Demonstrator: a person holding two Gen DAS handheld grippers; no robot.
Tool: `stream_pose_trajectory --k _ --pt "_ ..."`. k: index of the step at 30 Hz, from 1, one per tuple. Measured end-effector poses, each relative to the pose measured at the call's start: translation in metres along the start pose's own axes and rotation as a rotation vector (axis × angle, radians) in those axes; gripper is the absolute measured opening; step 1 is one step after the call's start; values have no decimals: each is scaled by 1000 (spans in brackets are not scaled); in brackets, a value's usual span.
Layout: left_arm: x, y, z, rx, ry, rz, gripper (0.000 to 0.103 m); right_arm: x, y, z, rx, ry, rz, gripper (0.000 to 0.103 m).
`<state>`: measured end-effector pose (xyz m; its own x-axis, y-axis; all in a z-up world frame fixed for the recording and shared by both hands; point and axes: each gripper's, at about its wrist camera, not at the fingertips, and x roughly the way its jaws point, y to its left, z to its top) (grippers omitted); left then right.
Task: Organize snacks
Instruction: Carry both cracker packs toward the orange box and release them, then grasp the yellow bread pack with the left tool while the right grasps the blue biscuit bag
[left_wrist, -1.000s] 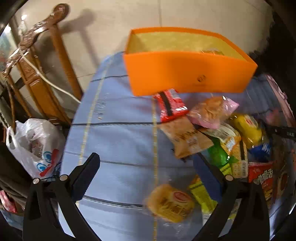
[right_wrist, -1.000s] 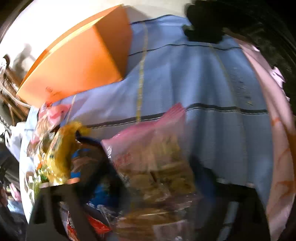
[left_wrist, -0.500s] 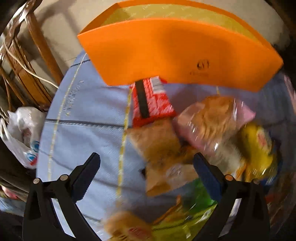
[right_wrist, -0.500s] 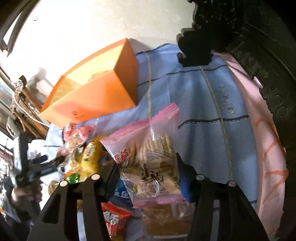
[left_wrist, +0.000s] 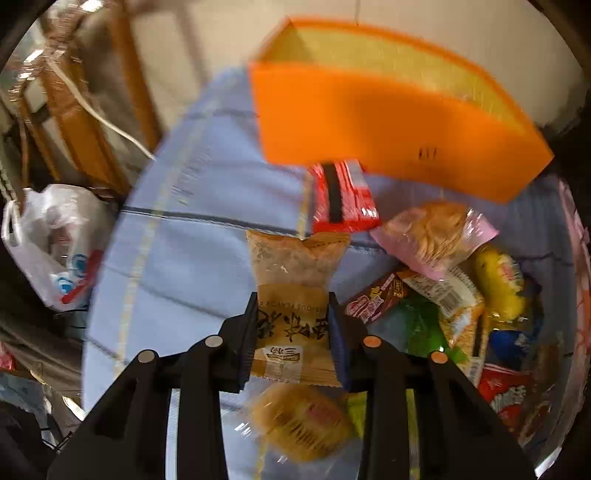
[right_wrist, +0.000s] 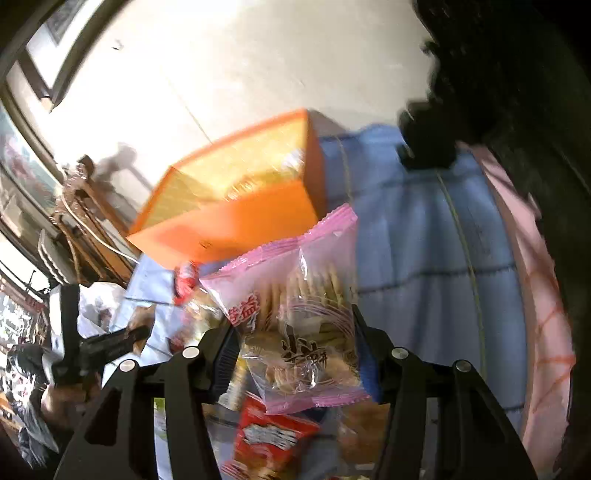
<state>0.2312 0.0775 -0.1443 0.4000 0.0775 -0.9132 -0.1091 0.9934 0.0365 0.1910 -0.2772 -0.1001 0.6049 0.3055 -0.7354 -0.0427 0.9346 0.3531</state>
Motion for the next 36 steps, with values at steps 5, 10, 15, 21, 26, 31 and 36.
stream_pose_trajectory --k 5,10,15,21,26,31,36 --pt "-60 0 34 14 -136 -16 33 -4 28 39 -38 -44 40 55" --pt "-83 -24 108 29 -282 49 33 16 59 103 -97 -114 69 55" --pt "-78 -43 170 27 -324 88 33 56 76 161 -66 -77 56 55" --pt "-70 -45 192 22 -318 82 33 85 83 186 -71 -48 33 56" --pt "-64 -44 189 -10 -385 130 99 100 80 187 -88 -53 -18 99" --pt "-59 -36 161 107 -403 153 99 82 49 139 -126 33 -101 99" --pt "-53 0 109 32 -344 93 99 82 5 23 13 207 -151 99"
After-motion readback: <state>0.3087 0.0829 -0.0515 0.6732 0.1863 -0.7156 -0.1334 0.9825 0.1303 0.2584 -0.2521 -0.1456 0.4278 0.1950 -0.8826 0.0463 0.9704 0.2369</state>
